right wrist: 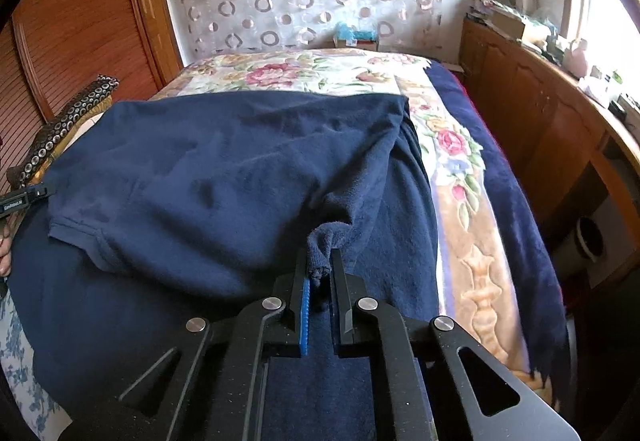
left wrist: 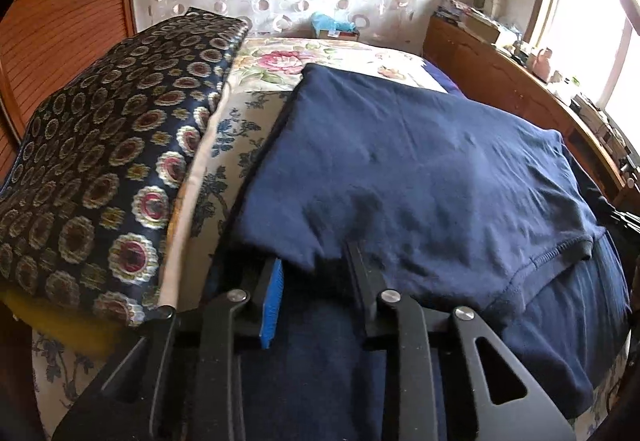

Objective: Fold small clothes

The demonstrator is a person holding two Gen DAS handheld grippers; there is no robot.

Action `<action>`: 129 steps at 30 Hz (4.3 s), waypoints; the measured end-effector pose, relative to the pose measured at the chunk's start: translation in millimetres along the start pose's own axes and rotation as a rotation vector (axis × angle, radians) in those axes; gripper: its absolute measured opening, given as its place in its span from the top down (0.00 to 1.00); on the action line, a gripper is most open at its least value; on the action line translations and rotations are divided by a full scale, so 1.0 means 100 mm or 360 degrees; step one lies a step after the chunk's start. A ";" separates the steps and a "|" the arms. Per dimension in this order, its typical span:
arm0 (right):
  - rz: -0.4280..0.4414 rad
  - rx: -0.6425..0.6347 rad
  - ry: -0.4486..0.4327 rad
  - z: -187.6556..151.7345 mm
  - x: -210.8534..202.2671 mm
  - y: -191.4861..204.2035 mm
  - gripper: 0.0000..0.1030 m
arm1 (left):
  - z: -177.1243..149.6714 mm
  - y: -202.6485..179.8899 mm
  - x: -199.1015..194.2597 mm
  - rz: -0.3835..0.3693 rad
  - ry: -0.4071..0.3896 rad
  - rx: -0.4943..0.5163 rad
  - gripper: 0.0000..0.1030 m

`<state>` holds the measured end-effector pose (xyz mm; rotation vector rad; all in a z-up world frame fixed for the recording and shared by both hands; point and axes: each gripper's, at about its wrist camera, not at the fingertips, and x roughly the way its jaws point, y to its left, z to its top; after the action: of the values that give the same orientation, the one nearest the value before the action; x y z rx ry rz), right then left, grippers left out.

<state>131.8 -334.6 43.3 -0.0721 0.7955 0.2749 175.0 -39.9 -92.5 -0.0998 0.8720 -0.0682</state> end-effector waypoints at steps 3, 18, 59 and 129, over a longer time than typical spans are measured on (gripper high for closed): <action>-0.0001 -0.0002 -0.0003 -0.02 0.02 0.00 0.93 | 0.01 -0.05 0.01 -0.0024 0.0004 0.0025 0.85; 0.0045 0.0020 -0.0242 0.01 -0.39 -0.01 0.95 | 0.15 -0.07 -0.71 -0.0114 -0.0339 0.0059 0.98; -0.0127 -0.0004 -0.0182 -0.72 -0.94 0.42 0.53 | -0.81 0.04 -1.16 -0.0053 -0.0182 0.0195 0.58; -0.0067 -0.0034 -0.0122 -0.97 -0.21 0.89 0.45 | -0.65 0.00 -0.84 -0.0131 -0.0097 0.0206 0.87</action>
<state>26.1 -269.5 -6.3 -0.0976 0.7142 0.2449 71.3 -35.4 -70.0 -0.0166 0.8003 -0.1970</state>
